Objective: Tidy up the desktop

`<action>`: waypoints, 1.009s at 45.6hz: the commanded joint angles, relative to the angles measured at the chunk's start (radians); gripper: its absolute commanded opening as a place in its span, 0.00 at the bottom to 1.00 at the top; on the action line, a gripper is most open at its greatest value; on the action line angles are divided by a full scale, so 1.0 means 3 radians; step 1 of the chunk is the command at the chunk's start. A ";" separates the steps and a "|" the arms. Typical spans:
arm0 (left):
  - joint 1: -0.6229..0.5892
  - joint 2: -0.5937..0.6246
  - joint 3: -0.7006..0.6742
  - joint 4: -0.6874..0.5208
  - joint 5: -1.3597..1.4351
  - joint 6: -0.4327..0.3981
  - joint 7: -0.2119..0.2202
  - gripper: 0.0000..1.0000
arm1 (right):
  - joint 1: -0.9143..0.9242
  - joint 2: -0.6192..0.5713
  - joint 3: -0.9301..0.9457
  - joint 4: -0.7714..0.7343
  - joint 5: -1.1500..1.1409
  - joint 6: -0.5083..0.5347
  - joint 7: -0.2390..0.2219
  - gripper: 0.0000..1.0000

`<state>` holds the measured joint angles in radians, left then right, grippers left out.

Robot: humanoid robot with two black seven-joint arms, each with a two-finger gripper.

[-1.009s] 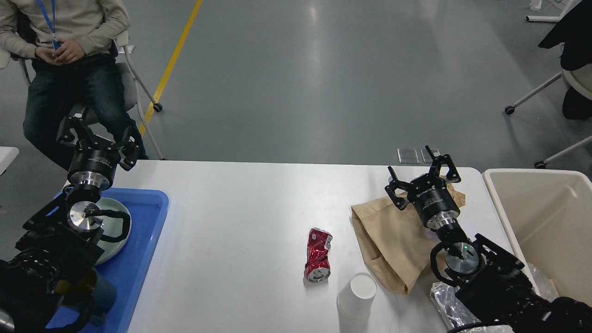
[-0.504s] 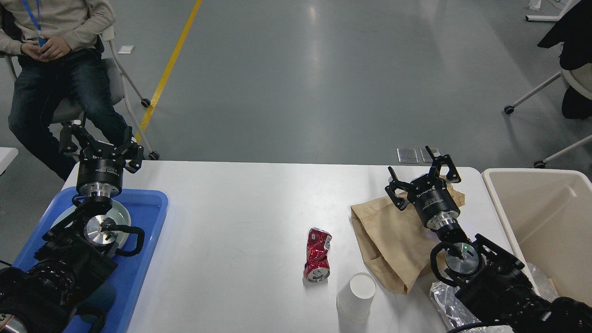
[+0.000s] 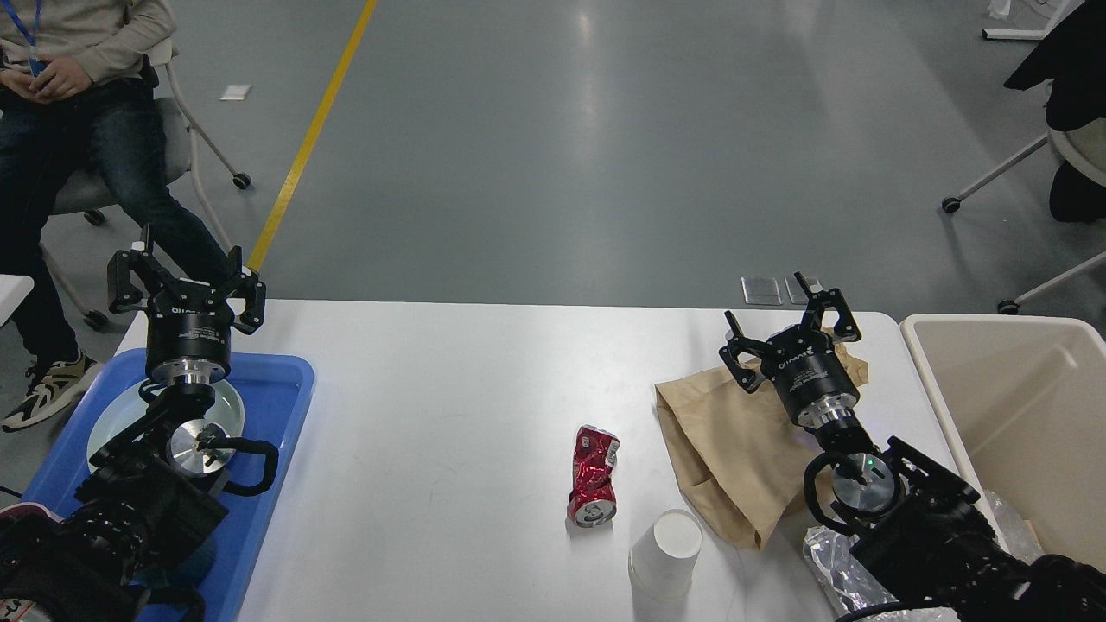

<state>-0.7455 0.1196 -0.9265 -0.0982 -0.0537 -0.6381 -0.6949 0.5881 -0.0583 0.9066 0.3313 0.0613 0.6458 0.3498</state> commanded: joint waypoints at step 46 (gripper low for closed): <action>0.0000 0.0000 0.0000 0.0000 0.0000 0.0000 0.0000 0.96 | 0.0243 -0.0036 -0.0010 0.0020 -0.0005 -0.0046 0.0000 1.00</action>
<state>-0.7455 0.1196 -0.9265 -0.0982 -0.0537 -0.6382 -0.6949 0.6091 -0.0581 0.9049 0.3337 0.0600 0.6328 0.3498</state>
